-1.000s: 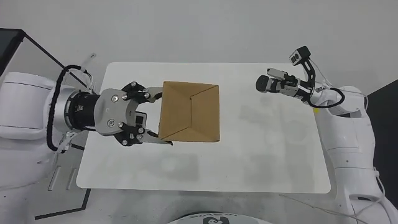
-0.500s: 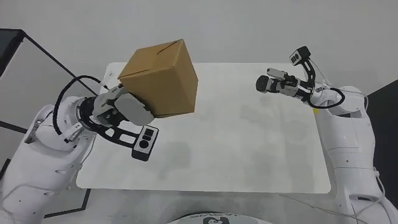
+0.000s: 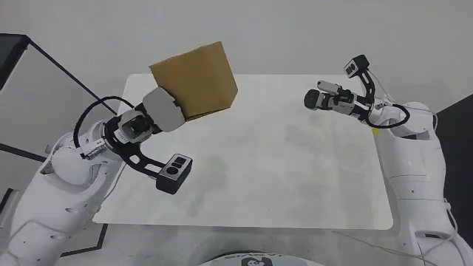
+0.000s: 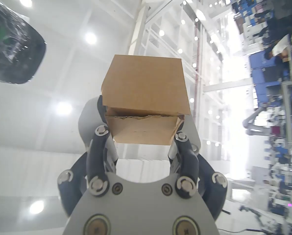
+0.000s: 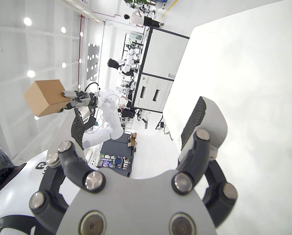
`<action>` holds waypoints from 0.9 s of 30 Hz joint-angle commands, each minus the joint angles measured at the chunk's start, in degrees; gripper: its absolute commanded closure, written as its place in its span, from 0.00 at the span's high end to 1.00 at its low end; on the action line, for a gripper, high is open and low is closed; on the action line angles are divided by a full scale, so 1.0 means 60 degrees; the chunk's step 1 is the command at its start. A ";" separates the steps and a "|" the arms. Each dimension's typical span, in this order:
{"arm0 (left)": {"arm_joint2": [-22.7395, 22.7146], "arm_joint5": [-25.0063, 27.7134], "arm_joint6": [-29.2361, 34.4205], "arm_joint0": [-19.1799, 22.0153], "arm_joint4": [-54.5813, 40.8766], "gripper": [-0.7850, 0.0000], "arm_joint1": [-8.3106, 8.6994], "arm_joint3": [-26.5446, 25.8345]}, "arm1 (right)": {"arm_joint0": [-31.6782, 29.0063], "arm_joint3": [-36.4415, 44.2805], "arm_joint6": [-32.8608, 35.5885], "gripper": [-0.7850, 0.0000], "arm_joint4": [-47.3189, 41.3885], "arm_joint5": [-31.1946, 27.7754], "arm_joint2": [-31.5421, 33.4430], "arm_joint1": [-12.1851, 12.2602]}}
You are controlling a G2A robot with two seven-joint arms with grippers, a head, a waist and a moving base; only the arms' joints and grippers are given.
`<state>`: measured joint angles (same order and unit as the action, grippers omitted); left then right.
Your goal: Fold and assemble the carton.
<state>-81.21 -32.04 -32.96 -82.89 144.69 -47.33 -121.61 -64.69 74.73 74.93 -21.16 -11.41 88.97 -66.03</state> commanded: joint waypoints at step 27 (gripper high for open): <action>-0.0439 0.1975 -0.0038 -0.1021 -0.1065 0.00 -0.0161 -0.0436 | 0.0000 0.0000 0.0000 1.00 0.0000 0.0000 0.0000 0.0000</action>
<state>-83.55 -20.11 -32.81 -88.81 138.11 -48.28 -124.39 -64.69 74.73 74.93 -21.16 -11.41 88.97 -66.03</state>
